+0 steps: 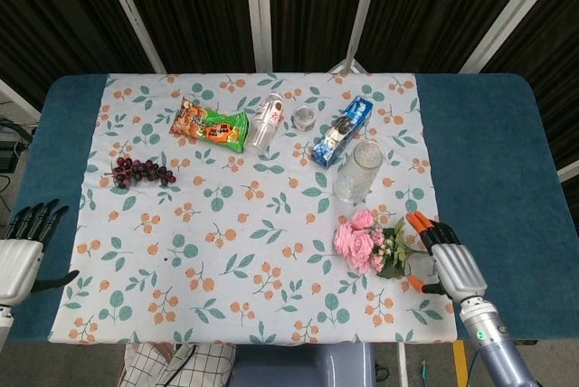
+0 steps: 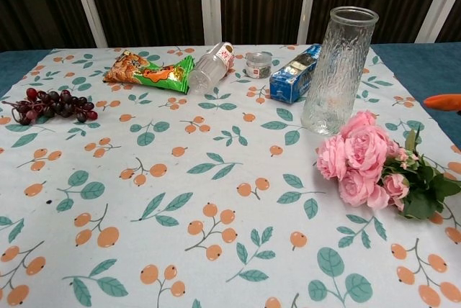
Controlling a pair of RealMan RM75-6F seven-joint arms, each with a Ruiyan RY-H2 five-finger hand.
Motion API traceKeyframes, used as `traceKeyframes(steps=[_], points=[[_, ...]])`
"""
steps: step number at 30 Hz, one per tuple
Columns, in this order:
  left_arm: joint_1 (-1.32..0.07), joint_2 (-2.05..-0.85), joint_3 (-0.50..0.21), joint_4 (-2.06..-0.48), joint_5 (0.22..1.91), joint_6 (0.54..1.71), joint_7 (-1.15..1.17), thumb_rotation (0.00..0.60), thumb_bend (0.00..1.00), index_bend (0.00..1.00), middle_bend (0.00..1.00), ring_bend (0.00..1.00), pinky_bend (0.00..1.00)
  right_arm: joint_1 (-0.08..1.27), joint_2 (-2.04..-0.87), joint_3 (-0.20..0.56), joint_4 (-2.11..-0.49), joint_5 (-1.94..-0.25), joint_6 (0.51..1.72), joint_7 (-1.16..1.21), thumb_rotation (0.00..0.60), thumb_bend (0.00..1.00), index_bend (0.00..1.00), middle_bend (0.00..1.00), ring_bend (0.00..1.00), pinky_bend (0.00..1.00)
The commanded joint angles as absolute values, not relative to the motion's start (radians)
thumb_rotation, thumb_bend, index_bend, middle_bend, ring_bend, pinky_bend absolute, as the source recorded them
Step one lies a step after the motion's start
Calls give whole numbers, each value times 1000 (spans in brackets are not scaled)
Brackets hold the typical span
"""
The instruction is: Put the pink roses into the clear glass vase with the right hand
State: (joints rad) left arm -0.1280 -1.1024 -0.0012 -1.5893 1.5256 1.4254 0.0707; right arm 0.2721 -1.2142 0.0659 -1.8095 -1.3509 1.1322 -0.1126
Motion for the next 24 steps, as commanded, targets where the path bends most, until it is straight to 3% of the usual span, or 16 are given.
traceKeyframes(steps=[1, 16, 19, 21, 24], points=[[-130, -1103, -2, -1586, 1537, 1431, 52, 600, 0, 0, 0, 0, 0, 302, -1256, 83, -1797, -1313, 1102, -157, 600, 308, 0, 0, 0, 0], [-135, -1096, 3, -1581, 1537, 1415, 26, 600, 0, 0, 0, 0, 0, 382, -1390, 119, -1695, -1141, 1036, -286, 600, 308, 7, 29, 36, 0], [-136, -1095, 3, -1582, 1537, 1413, 22, 600, 0, 0, 0, 0, 0, 393, -1413, 121, -1673, -1131, 1037, -304, 600, 307, 110, 178, 190, 12], [-137, -1094, 4, -1583, 1536, 1410, 19, 600, 0, 0, 0, 0, 0, 396, -1429, 121, -1660, -1135, 1044, -307, 600, 308, 245, 317, 327, 63], [-138, -1092, 4, -1584, 1535, 1407, 16, 600, 0, 0, 0, 0, 0, 399, -1450, 117, -1642, -1153, 1057, -306, 600, 308, 423, 453, 456, 163]])
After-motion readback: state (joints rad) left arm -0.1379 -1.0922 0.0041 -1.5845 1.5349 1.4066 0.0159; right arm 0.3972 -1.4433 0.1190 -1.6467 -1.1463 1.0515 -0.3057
